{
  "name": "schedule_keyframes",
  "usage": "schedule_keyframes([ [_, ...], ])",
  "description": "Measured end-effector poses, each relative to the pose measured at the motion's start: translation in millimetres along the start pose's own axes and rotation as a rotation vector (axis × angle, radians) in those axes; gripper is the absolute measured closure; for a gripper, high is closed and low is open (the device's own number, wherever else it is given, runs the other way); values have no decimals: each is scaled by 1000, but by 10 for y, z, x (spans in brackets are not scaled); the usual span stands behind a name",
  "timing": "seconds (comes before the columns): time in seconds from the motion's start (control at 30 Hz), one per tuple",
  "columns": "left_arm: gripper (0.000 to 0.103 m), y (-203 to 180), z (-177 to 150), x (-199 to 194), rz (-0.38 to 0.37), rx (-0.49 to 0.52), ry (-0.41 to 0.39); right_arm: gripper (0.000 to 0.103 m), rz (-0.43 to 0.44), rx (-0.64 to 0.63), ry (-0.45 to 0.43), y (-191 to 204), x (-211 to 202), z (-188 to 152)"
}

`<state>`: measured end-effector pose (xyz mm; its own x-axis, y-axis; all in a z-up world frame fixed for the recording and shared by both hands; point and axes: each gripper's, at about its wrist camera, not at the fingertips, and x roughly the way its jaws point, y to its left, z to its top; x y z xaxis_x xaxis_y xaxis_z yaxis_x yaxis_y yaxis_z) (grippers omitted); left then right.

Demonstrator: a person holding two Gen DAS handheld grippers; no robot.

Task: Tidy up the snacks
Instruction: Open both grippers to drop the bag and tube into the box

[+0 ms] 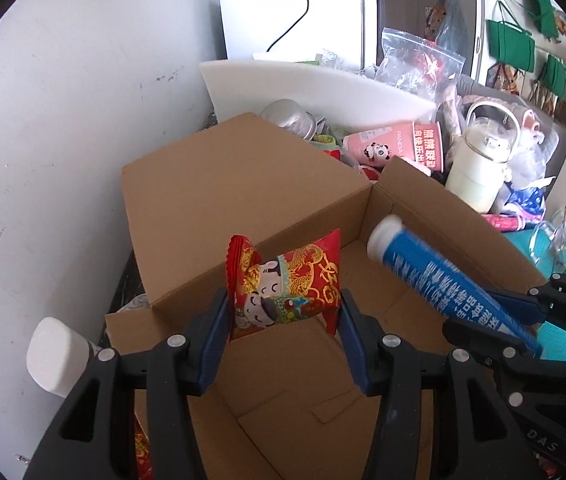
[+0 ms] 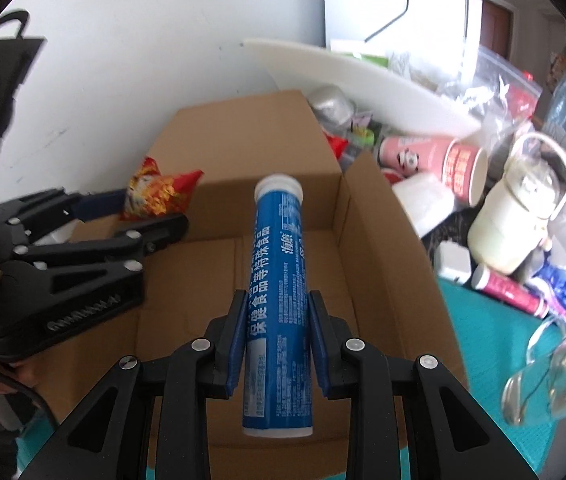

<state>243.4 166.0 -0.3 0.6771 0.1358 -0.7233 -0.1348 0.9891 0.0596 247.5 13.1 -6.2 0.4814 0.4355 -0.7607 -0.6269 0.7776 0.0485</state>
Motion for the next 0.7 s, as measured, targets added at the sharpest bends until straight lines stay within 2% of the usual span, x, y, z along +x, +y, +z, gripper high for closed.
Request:
schedule_keyframes([
  [0.07, 50, -21, -21, -9, 20, 10, -2, 75, 3, 8, 21, -29, 61, -22],
  [0.2, 48, -17, -27, 10, 25, -4, 43, 73, -15, 32, 30, -75, 64, -48],
  [0.3, 46, -27, -39, 5, 32, -10, 61, 61, -28, 33, 30, -70, 3, -59],
  [0.4, 42, -51, -33, -62, 48, -9, 52, 58, -41, 31, 18, -60, -93, -63],
  [0.47, 34, -60, -24, -125, 50, -12, 46, 58, -54, 31, 13, -56, -164, -64],
  [0.7, 33, -128, 44, -494, 46, -2, -20, 58, -88, 32, -42, -60, -512, -48],
])
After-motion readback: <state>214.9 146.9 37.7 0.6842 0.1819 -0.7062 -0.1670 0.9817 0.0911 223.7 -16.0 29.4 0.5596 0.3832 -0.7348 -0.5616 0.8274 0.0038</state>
